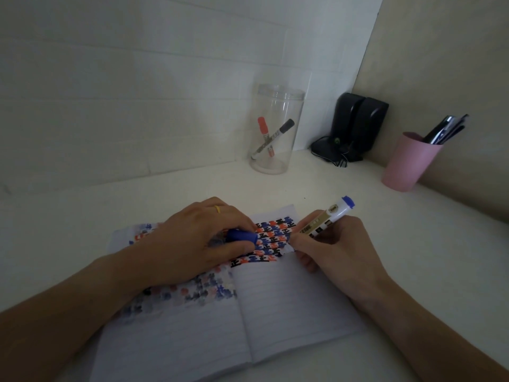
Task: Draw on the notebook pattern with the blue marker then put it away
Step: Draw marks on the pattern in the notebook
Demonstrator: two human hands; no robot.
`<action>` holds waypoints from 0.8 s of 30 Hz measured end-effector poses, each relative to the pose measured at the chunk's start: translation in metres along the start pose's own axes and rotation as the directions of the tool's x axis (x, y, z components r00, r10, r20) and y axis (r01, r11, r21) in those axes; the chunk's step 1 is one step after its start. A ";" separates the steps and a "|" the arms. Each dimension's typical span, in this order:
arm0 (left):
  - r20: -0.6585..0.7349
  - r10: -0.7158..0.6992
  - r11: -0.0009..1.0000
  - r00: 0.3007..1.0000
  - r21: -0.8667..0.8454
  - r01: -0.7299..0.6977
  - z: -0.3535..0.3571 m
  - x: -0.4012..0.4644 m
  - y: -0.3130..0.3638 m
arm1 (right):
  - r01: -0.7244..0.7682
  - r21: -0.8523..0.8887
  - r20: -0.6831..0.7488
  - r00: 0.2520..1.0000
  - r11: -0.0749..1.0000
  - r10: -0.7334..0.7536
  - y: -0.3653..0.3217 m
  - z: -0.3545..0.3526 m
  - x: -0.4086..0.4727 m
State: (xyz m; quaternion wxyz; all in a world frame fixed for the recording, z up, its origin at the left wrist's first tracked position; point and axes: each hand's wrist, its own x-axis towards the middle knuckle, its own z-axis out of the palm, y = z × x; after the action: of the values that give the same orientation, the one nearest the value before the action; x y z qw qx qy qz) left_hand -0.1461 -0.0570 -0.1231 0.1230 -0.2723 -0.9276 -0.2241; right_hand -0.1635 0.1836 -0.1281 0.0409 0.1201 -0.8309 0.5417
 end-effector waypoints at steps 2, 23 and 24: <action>0.000 -0.002 1.000 1.000 0.003 0.002 0.000 0.000 0.000 | -0.012 -0.002 -0.002 1.000 1.000 0.012 0.000 0.000 0.000; -0.001 0.003 1.000 1.000 0.011 -0.003 0.001 0.000 -0.001 | 0.020 0.061 0.009 1.000 0.998 -0.020 -0.002 -0.002 -0.001; -0.003 0.002 1.000 1.000 0.010 -0.002 0.001 0.000 -0.001 | 0.021 0.068 0.012 1.000 0.997 -0.022 -0.002 -0.002 -0.001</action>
State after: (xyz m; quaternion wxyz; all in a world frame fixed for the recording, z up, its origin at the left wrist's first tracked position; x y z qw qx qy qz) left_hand -0.1465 -0.0578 -0.1242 0.1261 -0.2725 -0.9282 -0.2196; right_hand -0.1618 0.1851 -0.1254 0.0373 0.1336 -0.8110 0.5683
